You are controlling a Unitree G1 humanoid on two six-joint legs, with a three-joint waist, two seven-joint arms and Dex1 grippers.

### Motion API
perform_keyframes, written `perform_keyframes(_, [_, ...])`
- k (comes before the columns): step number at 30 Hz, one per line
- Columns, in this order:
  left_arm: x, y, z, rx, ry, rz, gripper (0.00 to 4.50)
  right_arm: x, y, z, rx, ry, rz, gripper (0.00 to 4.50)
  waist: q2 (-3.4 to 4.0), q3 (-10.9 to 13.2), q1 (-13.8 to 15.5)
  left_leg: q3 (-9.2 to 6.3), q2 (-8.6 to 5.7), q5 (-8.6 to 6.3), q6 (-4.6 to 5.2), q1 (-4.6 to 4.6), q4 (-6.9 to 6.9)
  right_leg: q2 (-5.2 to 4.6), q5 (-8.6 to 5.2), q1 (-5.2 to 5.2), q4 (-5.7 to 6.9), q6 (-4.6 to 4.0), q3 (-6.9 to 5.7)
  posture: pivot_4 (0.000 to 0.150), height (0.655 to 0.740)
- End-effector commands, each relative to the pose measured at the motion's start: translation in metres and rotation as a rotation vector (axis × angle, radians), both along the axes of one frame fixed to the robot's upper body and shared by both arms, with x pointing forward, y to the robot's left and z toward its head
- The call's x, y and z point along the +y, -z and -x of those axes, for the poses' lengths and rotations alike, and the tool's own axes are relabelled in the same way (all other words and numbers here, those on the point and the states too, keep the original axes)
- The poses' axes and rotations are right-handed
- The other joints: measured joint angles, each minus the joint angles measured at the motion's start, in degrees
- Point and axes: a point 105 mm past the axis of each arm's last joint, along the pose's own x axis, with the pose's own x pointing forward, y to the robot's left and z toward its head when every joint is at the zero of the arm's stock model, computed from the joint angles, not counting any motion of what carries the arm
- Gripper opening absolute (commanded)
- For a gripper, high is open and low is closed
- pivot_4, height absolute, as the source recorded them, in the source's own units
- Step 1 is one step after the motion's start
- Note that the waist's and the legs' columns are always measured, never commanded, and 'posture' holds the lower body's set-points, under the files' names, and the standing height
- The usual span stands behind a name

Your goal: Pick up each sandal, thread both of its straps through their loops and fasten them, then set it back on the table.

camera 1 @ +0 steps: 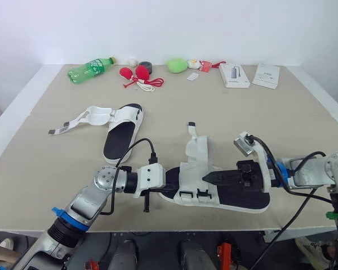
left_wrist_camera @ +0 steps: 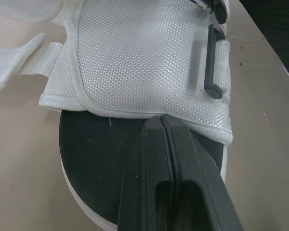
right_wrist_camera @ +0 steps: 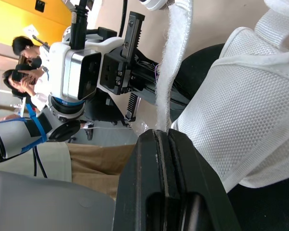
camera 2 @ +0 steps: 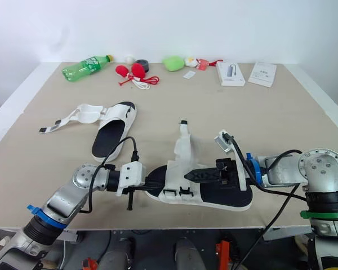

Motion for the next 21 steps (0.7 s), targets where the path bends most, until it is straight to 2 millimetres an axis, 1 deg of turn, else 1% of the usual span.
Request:
perform_keyframes(1, [0.003,0.019,-0.001,0.042,-0.027,-0.071,0.00,0.001,-0.008,0.002,0.000,-0.002,-0.036,0.11,0.00,0.0,0.0,0.00,0.00,0.00,0.00,0.00,0.00,0.00,0.00,0.00,0.00,0.00,0.00,0.150,0.7400])
perform_keyframes(4, [0.003,0.020,-0.001,0.043,-0.029,-0.072,0.00,0.002,-0.013,0.002,0.004,0.006,-0.050,0.11,0.00,0.0,0.0,0.00,0.00,0.00,0.00,0.00,0.01,0.00,0.00,0.00,0.00,0.00,0.00,0.150,0.7400])
perform_keyframes(7, [0.003,0.021,-0.001,0.044,-0.030,-0.074,0.00,0.002,-0.012,0.003,0.014,0.014,-0.048,0.11,0.00,0.0,0.0,0.00,0.00,0.00,0.00,0.00,0.01,0.00,0.00,0.00,0.00,0.00,0.00,0.150,0.7400])
perform_keyframes(13, [0.003,0.022,-0.002,0.043,-0.034,-0.076,0.00,0.000,0.004,0.002,0.011,0.039,0.025,0.11,0.01,0.0,0.0,0.01,-0.01,0.00,0.00,-0.01,0.02,-0.02,0.00,0.02,0.00,0.00,0.02,0.150,0.7400])
perform_keyframes(21, [0.003,0.022,-0.004,0.042,-0.039,-0.081,0.00,-0.002,0.014,0.005,-0.014,0.015,0.086,0.11,0.02,0.0,0.0,0.01,0.00,0.02,0.02,-0.02,0.03,0.00,-0.01,0.02,0.00,0.00,0.02,0.150,0.7400])
